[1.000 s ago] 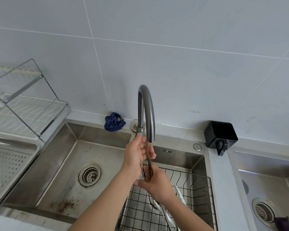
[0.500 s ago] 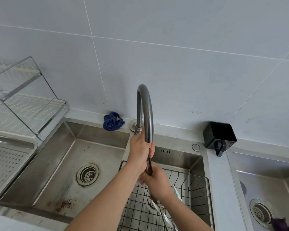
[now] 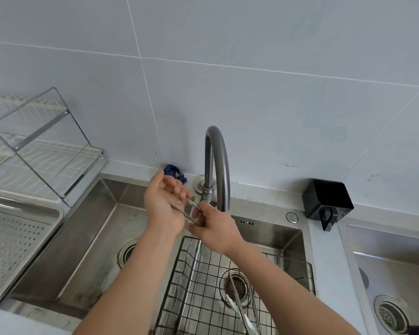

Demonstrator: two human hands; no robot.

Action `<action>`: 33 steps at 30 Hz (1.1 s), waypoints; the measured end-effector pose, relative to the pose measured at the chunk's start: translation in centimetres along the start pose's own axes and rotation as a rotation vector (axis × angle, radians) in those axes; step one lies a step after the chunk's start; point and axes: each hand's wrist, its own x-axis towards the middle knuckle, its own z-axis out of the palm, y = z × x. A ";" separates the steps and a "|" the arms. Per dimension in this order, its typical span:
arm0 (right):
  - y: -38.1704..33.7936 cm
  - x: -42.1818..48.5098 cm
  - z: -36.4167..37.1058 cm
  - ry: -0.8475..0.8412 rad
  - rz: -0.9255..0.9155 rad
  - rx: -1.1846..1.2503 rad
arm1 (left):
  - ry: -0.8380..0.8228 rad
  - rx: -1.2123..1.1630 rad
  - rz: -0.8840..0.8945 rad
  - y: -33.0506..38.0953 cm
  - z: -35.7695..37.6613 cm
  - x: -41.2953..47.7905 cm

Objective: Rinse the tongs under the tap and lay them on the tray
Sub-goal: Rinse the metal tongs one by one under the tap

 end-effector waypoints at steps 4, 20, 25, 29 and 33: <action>-0.5 0.6 -0.9 -0.004 -0.029 0.064 | 0.065 -0.065 0.013 0.7 -0.8 0.3; 5.8 -5.6 -4.0 -0.264 0.384 0.894 | 0.070 0.291 -0.333 -6.2 -2.2 -1.3; 4.5 -6.7 -2.7 -0.345 0.366 0.987 | 0.083 0.255 -0.363 -5.6 -5.0 -2.1; 2.7 -5.6 -1.9 -0.335 0.349 0.937 | 0.067 0.181 -0.343 -4.0 -7.3 -1.9; 1.2 -3.6 -1.8 -0.240 0.388 0.951 | 0.013 0.323 -0.273 -2.9 -8.5 -2.1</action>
